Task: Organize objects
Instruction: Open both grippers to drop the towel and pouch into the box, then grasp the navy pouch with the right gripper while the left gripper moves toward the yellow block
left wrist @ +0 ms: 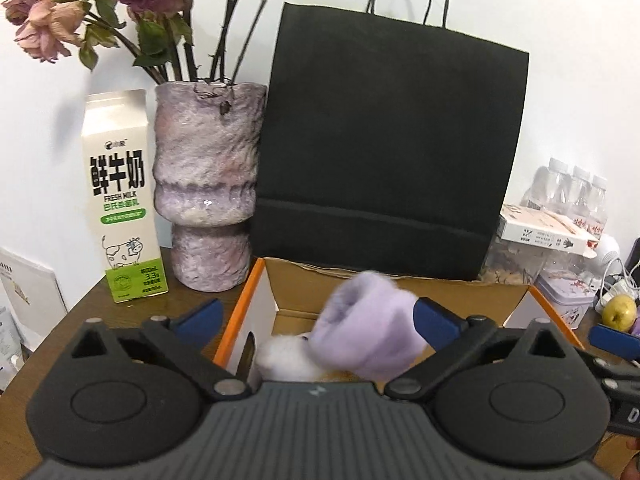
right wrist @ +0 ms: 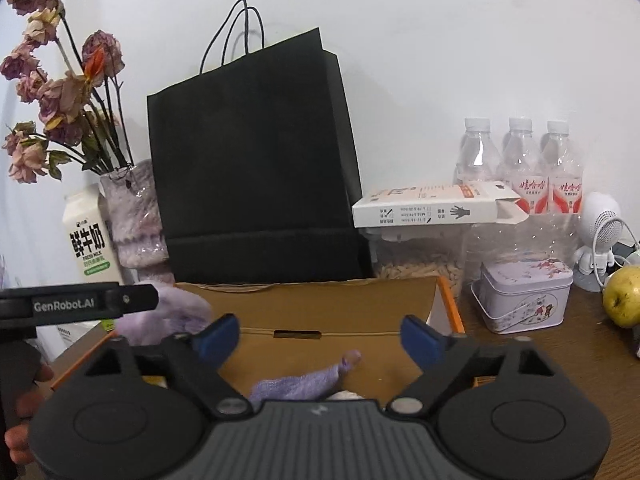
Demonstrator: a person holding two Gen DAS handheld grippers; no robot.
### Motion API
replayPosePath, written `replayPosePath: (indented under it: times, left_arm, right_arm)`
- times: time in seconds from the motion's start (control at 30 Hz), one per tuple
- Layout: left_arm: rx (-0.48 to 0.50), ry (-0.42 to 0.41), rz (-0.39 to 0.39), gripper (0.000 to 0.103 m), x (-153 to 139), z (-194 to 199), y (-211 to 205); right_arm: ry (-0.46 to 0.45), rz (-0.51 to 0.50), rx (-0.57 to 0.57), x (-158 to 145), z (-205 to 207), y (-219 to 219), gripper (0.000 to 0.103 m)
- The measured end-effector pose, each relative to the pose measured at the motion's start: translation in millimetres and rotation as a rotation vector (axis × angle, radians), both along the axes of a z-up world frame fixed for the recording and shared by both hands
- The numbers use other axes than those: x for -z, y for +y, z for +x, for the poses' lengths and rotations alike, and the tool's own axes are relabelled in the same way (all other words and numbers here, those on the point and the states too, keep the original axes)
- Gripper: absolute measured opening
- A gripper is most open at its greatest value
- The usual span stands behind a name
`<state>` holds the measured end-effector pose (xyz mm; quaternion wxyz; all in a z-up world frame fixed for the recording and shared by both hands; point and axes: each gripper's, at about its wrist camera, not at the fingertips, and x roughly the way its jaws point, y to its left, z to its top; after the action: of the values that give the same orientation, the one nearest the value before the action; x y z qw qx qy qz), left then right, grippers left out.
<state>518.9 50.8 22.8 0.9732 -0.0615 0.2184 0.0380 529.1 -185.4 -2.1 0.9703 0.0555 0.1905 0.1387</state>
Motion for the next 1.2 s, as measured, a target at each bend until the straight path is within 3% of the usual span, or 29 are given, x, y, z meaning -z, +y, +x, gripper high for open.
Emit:
replayPosePath:
  times: [0.23,0.73,1.2]
  left_arm:
    - [-0.024,-0.011,-0.011,0.103,-15.4,-31.4,9.3]
    - [-0.045,-0.019,0.0,0.103,-36.8,-158.0,16.0]
    - [-0.04,0.019,0.031,0.103,-31.3,-251.4,22.0]
  right_arm:
    - [-0.028,-0.055,-0.029,-16.9,-31.0,2.7,0.103]
    - [-0.015,-0.134,-0.164,-37.4,-150.0,18.1,0.103]
    - [0.095,-0.229,-0.259,-5.6,-237.8,44.0,0.103]
